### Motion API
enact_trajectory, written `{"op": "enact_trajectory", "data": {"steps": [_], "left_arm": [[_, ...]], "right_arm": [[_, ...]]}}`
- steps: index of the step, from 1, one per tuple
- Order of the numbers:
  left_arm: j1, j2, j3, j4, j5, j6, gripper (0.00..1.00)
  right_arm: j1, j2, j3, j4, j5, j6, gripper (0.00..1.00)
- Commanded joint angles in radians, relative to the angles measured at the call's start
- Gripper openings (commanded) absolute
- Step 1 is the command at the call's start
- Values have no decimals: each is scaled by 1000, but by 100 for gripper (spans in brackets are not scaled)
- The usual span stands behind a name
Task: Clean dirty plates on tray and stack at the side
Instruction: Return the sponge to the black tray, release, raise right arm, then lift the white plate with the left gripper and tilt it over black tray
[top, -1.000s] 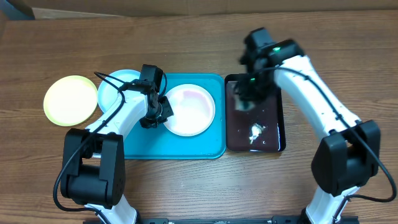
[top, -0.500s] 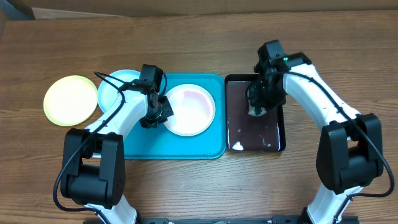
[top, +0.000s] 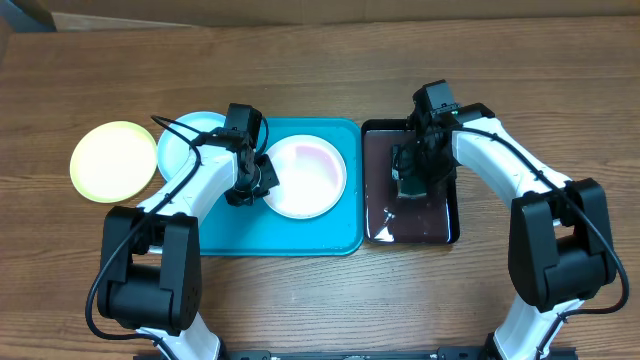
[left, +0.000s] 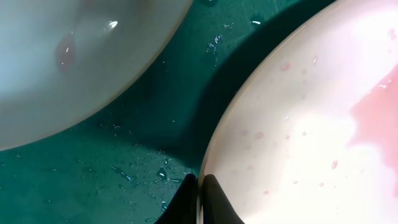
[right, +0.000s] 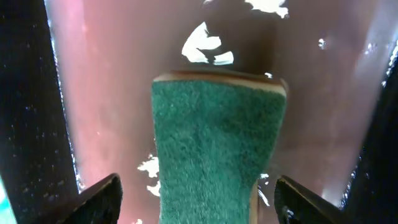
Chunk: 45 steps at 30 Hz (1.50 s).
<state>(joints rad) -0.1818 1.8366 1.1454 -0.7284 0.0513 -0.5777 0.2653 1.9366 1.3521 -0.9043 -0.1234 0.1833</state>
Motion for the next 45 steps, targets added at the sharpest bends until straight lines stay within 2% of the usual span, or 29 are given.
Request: {"op": "enact_trajectory", "data": {"steps": [1,3,6,12,20,29,33,37,45], "left_arm": [[-3,14,0,0,1,-2,7],[-3,14,0,1,1,-2,8],[-3,14,0,1,1,-2,10],[-3,15,-11,12,0,-2,13],[-3,16,-29,27,-5,-2,17],[-3,16,-57,51,-10,-3,17],[-3,17,-58,53,-10,-3,13],[-3,17,-58,54,-10,-3,4],[-3,-5,-15,-25,26,24,4]], "right_arm": [[-31,-14,105,-39,3,2,81],[-54,-14,159,-76,3,3,89],[-99,-14,206,-97,3,3,94],[-228,-13,212,-93,3,3,100],[-358,-13,212,-97,3,3,100],[-372,-13,212,-96,3,3,100],[-372,-13,212,-96,3,2,100],[-372,-13,212,-96,3,2,100],[-372,-13,212,-96,3,3,100]]}}
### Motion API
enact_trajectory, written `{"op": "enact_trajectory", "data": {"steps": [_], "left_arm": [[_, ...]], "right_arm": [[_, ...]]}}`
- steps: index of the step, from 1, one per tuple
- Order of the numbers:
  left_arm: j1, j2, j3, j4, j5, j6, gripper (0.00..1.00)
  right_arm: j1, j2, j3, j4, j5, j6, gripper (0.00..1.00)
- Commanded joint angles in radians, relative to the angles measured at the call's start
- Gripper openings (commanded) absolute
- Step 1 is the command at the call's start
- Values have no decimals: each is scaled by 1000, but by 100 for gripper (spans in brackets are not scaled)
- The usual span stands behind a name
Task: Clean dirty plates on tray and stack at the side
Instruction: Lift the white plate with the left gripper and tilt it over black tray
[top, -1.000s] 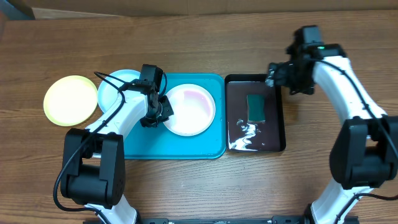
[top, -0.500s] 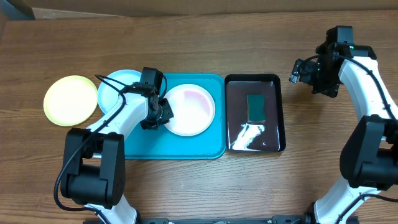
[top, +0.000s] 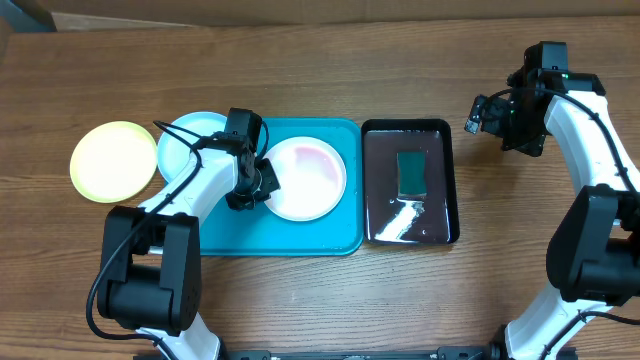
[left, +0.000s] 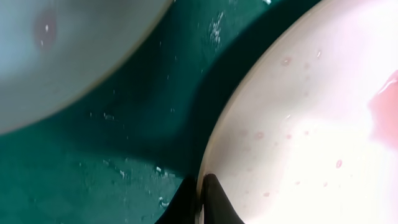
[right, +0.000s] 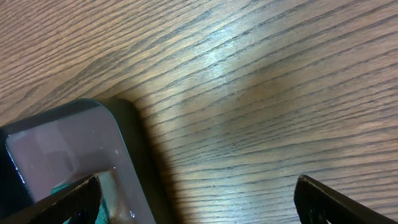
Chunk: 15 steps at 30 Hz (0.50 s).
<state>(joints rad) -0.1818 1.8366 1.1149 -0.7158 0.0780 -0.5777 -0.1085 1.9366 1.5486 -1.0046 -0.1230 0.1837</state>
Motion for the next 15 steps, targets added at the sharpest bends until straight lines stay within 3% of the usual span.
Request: {"op": "enact_trajectory", "data": {"steps": [1,15], "left_arm": [[-2,-13,25,-47,-3,34,4],[-2,-239,103,-113,-138,84,4]], "right_arm": [[2,-13,15,4,3,2,100],[2,-13,15,4,3,2,100]]}}
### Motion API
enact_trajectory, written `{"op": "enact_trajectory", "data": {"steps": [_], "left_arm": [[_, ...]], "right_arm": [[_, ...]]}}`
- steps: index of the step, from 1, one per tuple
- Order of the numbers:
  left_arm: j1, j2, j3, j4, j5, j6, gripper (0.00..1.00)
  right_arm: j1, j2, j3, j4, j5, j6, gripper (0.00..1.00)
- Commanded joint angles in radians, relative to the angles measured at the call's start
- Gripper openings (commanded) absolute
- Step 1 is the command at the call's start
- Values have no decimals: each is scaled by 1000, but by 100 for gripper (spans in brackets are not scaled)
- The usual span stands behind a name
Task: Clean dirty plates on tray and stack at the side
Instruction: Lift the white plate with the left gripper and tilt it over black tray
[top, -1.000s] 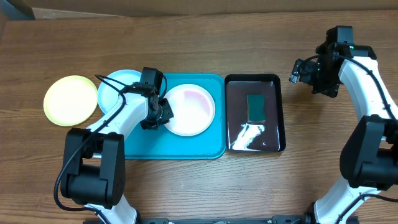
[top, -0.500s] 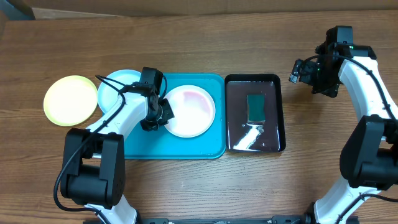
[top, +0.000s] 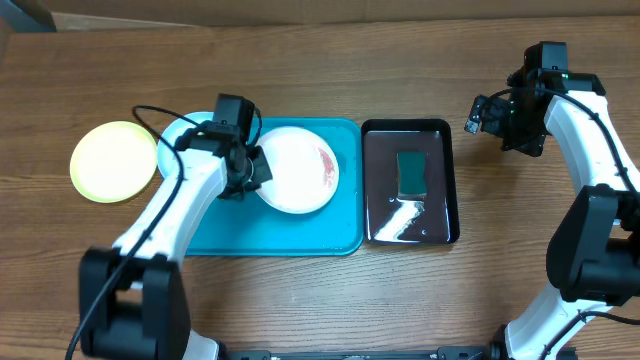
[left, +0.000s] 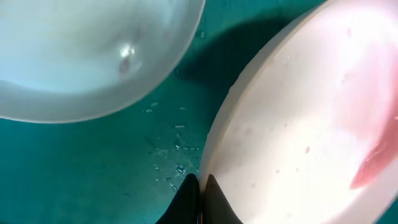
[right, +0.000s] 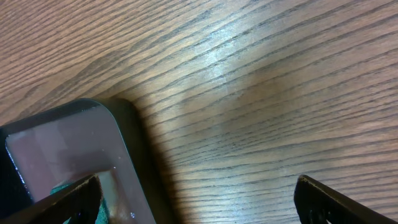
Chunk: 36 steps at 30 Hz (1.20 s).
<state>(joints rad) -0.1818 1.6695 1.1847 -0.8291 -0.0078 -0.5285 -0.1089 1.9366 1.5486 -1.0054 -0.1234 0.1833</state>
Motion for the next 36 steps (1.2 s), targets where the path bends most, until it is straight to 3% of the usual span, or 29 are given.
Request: {"op": "enact_trajectory", "data": {"steps": [1,15,26,36], "left_arm": [[-2,-90,36,2,-56,35,4],[-129,-187,43,128,-76,69,4],[-401,-186,43,220,-322,69,4],[-550,-186,43,283,-493,146,4]], "right_arm": [[3,-13,15,5,3,2,100],[3,-13,15,5,3,2,100],[3,-13,15,5,3,3,100],[3,-13,15,5,3,2,100]]}}
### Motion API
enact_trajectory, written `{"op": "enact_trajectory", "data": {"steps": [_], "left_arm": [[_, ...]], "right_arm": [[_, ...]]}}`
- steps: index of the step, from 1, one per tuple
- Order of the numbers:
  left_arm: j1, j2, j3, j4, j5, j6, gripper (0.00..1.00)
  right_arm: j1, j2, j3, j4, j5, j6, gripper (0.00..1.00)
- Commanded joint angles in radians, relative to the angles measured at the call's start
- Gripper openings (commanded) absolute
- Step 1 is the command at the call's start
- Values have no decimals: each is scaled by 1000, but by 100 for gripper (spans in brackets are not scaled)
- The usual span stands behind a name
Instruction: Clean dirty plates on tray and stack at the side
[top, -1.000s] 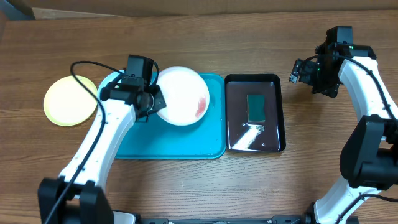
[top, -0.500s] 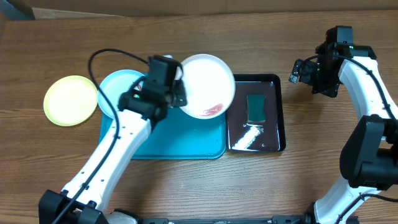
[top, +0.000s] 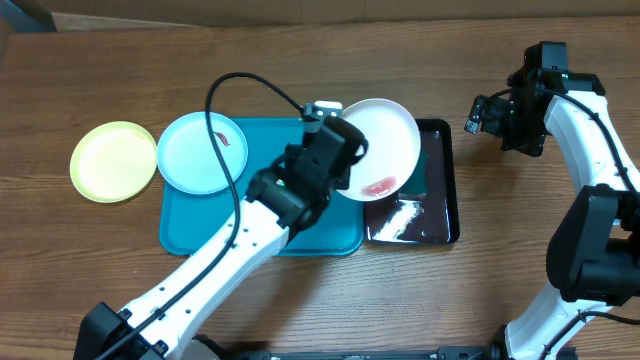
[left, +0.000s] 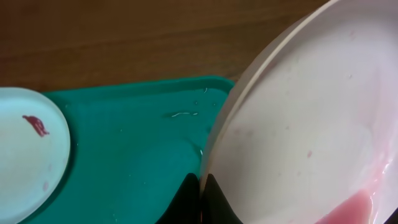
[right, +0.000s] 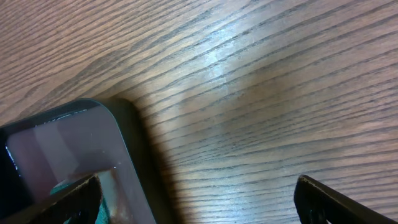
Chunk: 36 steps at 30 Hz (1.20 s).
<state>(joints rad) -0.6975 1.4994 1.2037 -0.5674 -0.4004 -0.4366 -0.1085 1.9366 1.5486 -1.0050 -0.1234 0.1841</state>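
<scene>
My left gripper (top: 343, 143) is shut on the left rim of a white plate (top: 385, 135). It holds the plate tilted over the left side of the black basin (top: 440, 200), and pink liquid (top: 378, 186) has pooled at the plate's low edge. In the left wrist view the fingertips (left: 200, 182) pinch the plate's rim (left: 261, 81) above the teal tray (left: 137, 155). A light blue plate (top: 200, 152) with a red smear lies on the tray's left end. A yellow plate (top: 113, 161) sits on the table left of the tray. My right gripper (top: 480, 115) is open over bare wood.
The teal tray (top: 200, 225) lies mid-table, with the basin right next to it. A green sponge (top: 414, 178) in the basin shows only as a strip past the plate. The basin's corner (right: 62, 143) appears in the right wrist view.
My left gripper has carried the white plate from the teal tray to the right. The plate is now raised and tilted over the basin. The right arm has not moved.
At first my left gripper pinched the white plate's rim on the tray while the right gripper stood open over the sponge in the basin. Then the right gripper was open over the table to the right. The plate was then tilted, and it now hangs over the basin.
</scene>
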Motion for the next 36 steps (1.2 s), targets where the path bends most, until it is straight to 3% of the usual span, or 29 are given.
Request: {"op": "enact_trajectory", "data": {"steps": [1,9,14,20,31,36], "left_arm": [[-47,-16,24,28,-119,69,4],[-132,-16,24,85,-256,194,4],[-172,-16,24,120,-266,264,4],[-220,-16,24,154,-362,295,4],[-330,-16,24,270,-515,555,4],[-395,-16,24,352,-603,757,4]], "right_arm": [[2,-13,15,5,3,2,100],[2,-13,15,5,3,2,100],[2,-13,15,5,3,2,100],[2,-13,15,5,3,2,100],[2,-13,15,5,3,2,100],[2,-13,15,5,3,2,100]]}}
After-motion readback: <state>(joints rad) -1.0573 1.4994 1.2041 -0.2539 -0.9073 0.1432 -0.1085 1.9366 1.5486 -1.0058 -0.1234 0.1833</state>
